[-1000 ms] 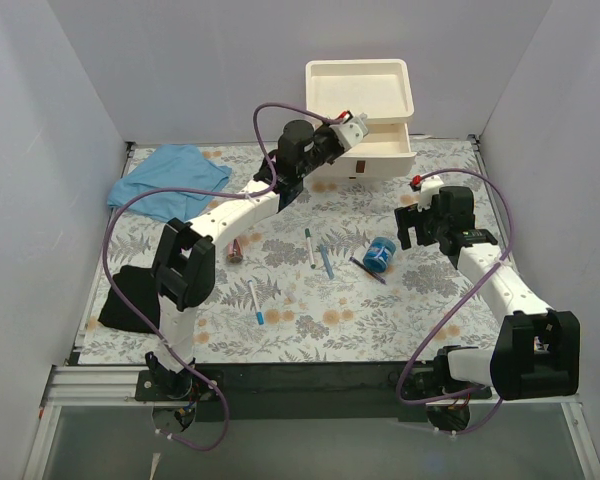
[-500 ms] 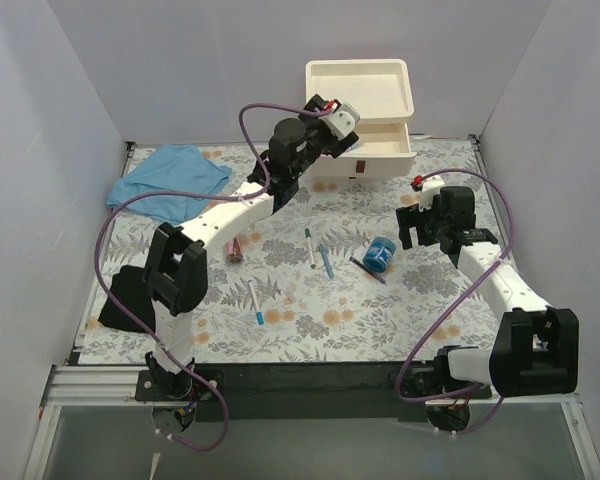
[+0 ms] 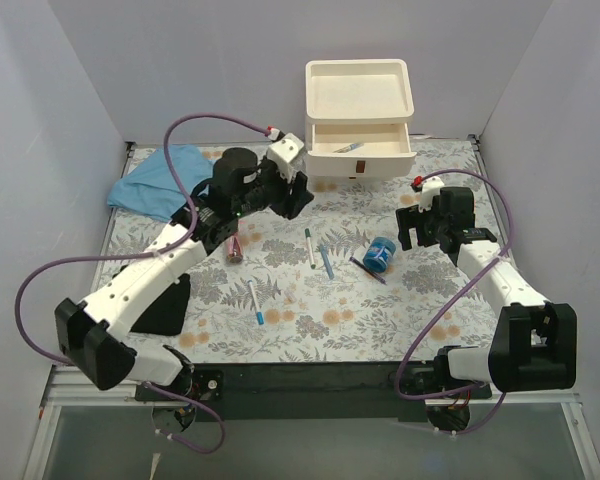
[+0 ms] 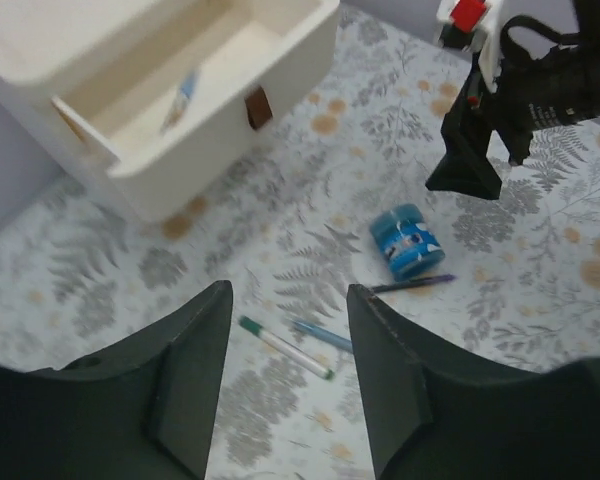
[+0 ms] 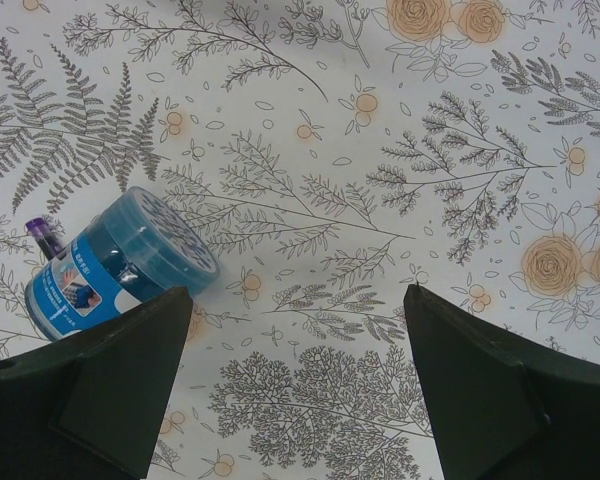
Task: Sort the stationery into containers
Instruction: Pick up the pen from the center of the board.
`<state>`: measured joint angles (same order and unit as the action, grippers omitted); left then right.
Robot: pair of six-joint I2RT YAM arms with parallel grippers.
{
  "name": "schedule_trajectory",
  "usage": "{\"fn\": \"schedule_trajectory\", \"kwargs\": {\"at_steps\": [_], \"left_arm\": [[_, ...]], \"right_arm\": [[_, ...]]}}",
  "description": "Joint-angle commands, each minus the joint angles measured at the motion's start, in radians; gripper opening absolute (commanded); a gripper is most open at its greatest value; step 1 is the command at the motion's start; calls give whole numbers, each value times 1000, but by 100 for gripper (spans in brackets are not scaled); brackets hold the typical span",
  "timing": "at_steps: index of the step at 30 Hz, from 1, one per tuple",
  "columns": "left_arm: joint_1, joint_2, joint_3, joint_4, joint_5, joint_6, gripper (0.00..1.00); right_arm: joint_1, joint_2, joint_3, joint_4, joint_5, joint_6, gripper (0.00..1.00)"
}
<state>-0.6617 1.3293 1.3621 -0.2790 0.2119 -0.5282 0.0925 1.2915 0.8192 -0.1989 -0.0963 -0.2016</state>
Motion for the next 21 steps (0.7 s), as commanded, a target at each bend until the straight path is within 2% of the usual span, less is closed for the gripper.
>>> {"fn": "schedule_trajectory", "kwargs": {"at_steps": [1,5,8,17,21], "left_arm": [[19,134,-83,-223,-60,-292,46],[37,200,-107,-177,-92,-490,37],[39,223,-132,-160,-130,-547,35],[42,355,-130,-104,-105,-599,32],[45,432,-80,-109,-91,-602,33]], "right_arm": [[-4,-4,0,38,-26,25,96],[-5,-18,-11,29,-25,24,96],[-5,-34,-31,26,-25,27,96],[-11,-69,-91,26,-36,31,97],[-14,-77,-100,26,-46,25,97]]}}
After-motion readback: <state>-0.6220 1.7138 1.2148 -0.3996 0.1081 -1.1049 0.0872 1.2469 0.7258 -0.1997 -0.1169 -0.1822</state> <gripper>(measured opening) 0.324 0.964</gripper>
